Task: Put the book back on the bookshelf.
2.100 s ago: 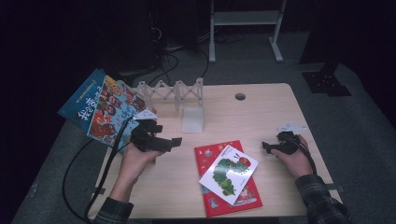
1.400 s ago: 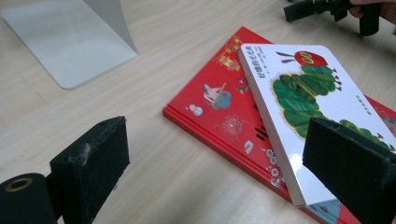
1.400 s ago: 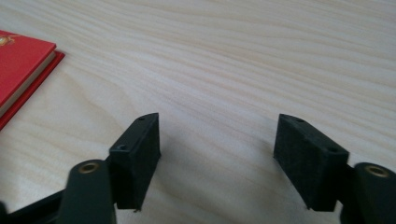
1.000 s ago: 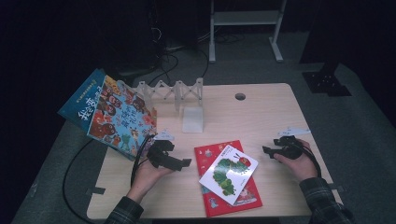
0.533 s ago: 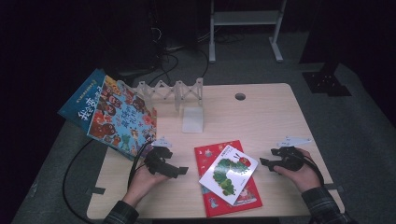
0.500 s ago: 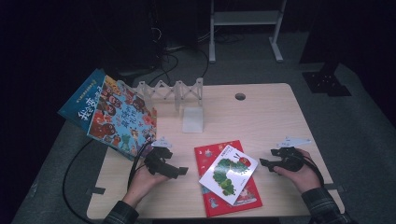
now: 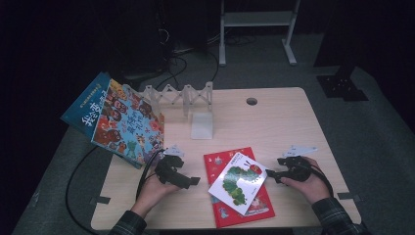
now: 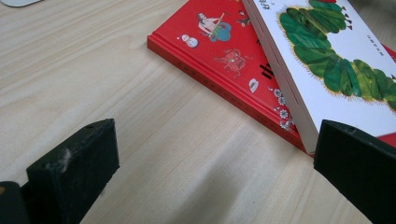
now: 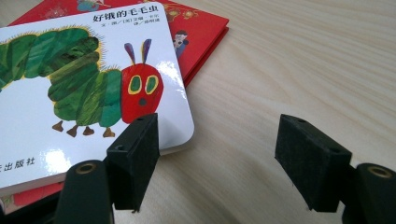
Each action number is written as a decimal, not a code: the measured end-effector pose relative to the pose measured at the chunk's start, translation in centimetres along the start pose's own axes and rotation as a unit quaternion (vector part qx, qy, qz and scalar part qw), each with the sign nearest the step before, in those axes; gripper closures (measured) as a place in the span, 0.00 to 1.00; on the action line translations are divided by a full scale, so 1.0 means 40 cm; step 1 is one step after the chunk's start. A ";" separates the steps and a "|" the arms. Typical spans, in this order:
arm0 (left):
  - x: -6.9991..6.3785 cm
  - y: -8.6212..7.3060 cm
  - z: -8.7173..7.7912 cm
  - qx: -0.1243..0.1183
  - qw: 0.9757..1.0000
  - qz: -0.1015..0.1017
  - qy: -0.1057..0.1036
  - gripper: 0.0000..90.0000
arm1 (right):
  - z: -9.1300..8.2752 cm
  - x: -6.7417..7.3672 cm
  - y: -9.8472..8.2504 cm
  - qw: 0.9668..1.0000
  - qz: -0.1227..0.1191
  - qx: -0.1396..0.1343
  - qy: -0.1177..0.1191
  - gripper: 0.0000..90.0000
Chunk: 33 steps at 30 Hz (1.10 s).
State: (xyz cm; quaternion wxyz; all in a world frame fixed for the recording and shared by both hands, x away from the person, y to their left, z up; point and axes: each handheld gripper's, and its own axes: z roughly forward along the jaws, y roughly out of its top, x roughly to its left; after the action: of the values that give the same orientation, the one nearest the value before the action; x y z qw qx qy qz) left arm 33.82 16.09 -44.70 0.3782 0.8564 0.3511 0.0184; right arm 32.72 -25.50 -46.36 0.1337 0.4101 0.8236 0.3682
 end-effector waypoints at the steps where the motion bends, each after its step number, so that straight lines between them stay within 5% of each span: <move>1: 0.000 0.000 0.000 -0.001 1.000 -0.001 0.001 0.00 | 0.003 0.000 0.002 1.000 -0.003 0.000 0.001 0.32; 33: -0.014 0.006 0.023 -0.004 1.000 -0.008 -0.027 0.00 | 0.116 0.063 0.103 0.998 -0.060 0.002 0.017 0.32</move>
State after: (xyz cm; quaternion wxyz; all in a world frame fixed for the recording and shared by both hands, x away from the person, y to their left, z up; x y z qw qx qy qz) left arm 33.79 15.06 -45.07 0.3909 0.8522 0.3476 -0.0067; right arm 35.94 -19.64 -46.42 0.1403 0.3536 0.8498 0.3649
